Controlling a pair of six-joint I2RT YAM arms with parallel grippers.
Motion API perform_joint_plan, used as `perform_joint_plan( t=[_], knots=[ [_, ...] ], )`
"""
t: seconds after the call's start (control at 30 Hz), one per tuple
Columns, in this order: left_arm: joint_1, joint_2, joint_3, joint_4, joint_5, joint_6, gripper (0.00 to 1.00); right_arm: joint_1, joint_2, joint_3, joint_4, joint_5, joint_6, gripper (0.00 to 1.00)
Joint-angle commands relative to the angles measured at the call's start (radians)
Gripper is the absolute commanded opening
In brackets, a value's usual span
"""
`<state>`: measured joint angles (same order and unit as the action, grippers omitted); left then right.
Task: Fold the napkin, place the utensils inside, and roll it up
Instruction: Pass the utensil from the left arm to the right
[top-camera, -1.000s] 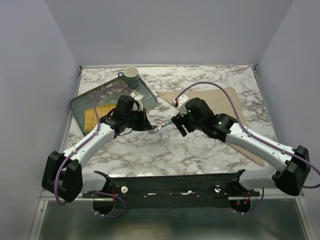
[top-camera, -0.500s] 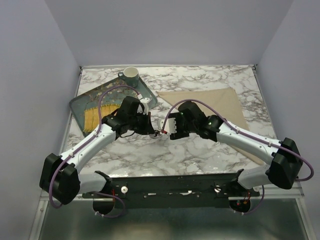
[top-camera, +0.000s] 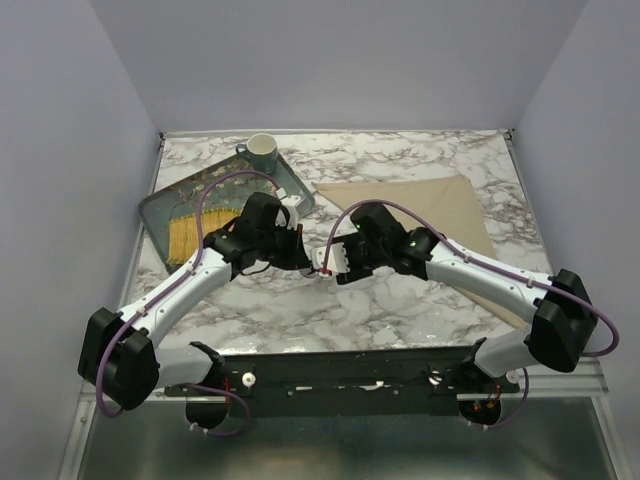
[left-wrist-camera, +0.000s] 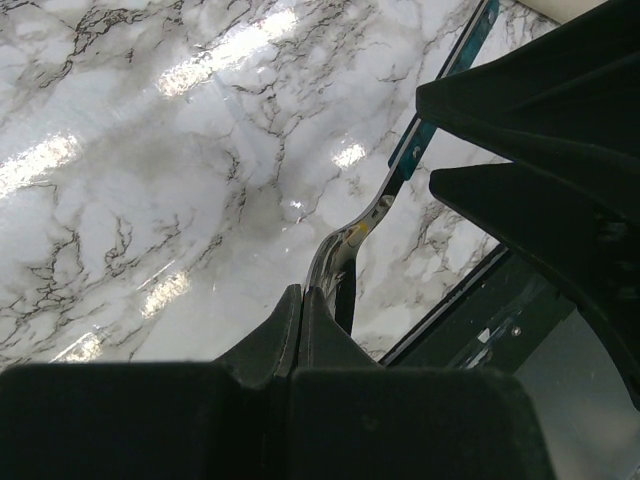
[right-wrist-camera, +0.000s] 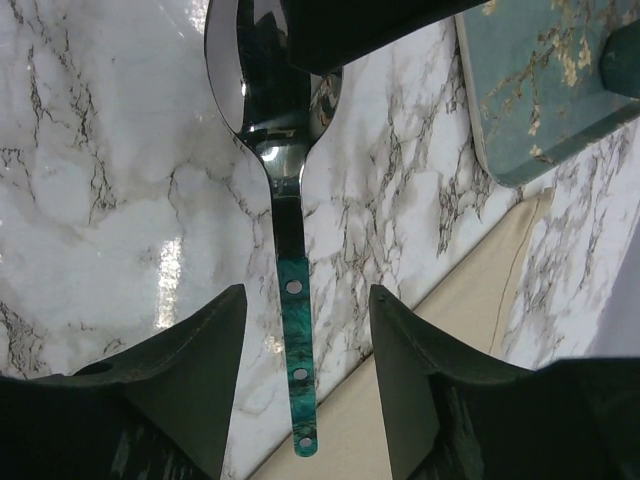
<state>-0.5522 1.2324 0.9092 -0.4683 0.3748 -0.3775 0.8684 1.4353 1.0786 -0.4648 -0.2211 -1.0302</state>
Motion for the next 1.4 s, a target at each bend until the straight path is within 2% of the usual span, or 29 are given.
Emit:
perform_joint_plan(
  t=[0.0,0.13,0.4,0.6,0.7,0.77,0.83,0.87,0.9,0.93,0.97,1.03,1.07,1.17,1.23,1.37],
  knots=[
    [-0.006,-0.036,0.030,-0.009,0.006,0.012,0.00,-0.003,0.016,-0.015,-0.009,-0.032,-0.001,0.56],
    [-0.005,-0.034,0.034,-0.009,0.018,0.011,0.00,-0.003,0.022,-0.022,0.031,-0.001,0.009,0.45],
    [-0.005,-0.034,0.049,-0.004,0.053,-0.004,0.00,-0.005,0.045,-0.017,0.032,0.015,0.013,0.41],
    [-0.005,-0.024,0.054,-0.003,0.059,-0.003,0.00,-0.003,0.045,-0.025,0.043,0.040,0.004,0.32],
    [-0.005,-0.014,0.056,0.000,0.069,-0.005,0.00,-0.003,0.053,-0.017,0.046,0.066,0.009,0.21],
    [-0.005,-0.008,0.066,-0.001,0.062,-0.009,0.00,-0.003,0.057,-0.011,0.046,0.100,0.036,0.02],
    [-0.003,-0.007,0.082,-0.012,0.036,-0.014,0.00,-0.006,0.062,-0.008,0.043,0.111,0.106,0.01],
    [-0.002,-0.017,0.092,-0.016,0.017,-0.029,0.20,-0.009,0.057,-0.014,0.040,0.089,0.123,0.00],
    [0.001,-0.033,0.094,-0.010,-0.057,-0.040,0.37,-0.017,0.054,-0.020,0.038,0.068,0.145,0.00],
    [0.011,-0.045,0.095,-0.003,-0.089,-0.046,0.47,-0.044,0.051,-0.022,0.035,0.049,0.210,0.00],
    [0.018,-0.066,0.106,-0.006,-0.126,-0.050,0.74,-0.061,0.051,-0.017,0.017,0.028,0.243,0.01],
    [0.049,-0.085,0.115,-0.013,-0.213,-0.067,0.94,-0.115,0.053,-0.009,-0.015,0.014,0.306,0.00],
    [0.061,-0.106,0.114,-0.012,-0.244,-0.076,0.98,-0.130,0.053,-0.017,-0.035,0.020,0.318,0.01],
    [0.092,-0.142,0.100,-0.006,-0.365,-0.112,0.99,-0.238,0.057,-0.025,-0.054,0.000,0.398,0.01],
    [0.107,-0.154,0.089,0.013,-0.367,-0.107,0.99,-0.337,0.077,0.010,-0.083,-0.003,0.450,0.01],
    [0.121,-0.137,0.091,0.040,-0.327,-0.093,0.99,-0.454,0.148,0.072,-0.191,0.044,0.450,0.01]
  ],
)
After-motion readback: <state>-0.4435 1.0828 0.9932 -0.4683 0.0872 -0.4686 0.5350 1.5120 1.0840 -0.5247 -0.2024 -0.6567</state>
